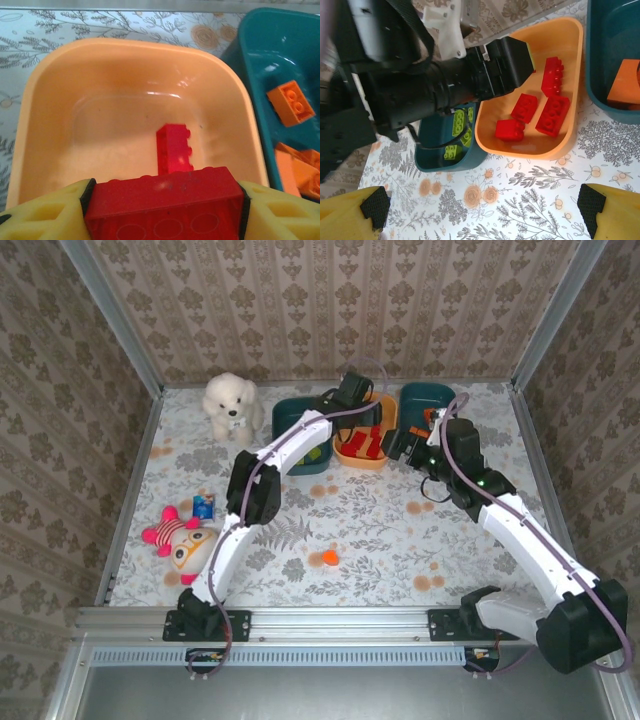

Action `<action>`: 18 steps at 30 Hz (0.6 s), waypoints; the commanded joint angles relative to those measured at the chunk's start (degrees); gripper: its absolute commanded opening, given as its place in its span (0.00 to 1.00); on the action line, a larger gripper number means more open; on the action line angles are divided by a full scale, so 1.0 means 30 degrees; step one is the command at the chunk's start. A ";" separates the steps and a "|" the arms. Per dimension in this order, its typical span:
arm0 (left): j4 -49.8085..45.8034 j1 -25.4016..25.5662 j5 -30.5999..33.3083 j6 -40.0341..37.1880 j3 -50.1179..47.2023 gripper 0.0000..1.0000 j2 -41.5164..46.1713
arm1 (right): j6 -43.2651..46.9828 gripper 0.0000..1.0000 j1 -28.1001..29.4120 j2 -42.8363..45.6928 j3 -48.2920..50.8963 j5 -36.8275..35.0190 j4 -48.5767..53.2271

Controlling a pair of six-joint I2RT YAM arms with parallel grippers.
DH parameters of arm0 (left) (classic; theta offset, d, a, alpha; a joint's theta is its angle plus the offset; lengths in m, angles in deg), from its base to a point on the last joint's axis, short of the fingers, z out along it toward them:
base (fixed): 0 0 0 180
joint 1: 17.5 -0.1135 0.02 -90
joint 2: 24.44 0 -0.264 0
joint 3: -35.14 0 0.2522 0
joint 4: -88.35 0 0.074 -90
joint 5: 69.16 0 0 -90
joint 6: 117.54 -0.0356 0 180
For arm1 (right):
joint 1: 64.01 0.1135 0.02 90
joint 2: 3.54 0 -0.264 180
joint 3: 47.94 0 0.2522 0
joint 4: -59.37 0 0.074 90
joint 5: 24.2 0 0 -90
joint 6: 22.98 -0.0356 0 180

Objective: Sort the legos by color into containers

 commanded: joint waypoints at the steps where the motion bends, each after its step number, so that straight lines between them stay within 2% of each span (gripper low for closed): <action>1: 0.1432 -0.0553 -0.0165 -0.0646 0.1884 0.60 -0.0969 | -0.0221 1.00 -0.0219 0.0322 -0.0647 -0.0255 0.0080; 9: 0.1850 -0.0892 -0.1110 0.0801 0.2835 0.62 -0.2659 | -0.0440 1.00 -0.1030 0.1534 0.0752 0.0042 0.0350; 18: 0.1720 -0.1183 -0.2271 0.2731 0.2836 0.81 -0.2648 | -0.0348 1.00 -0.1361 0.0597 0.0227 0.0624 0.0380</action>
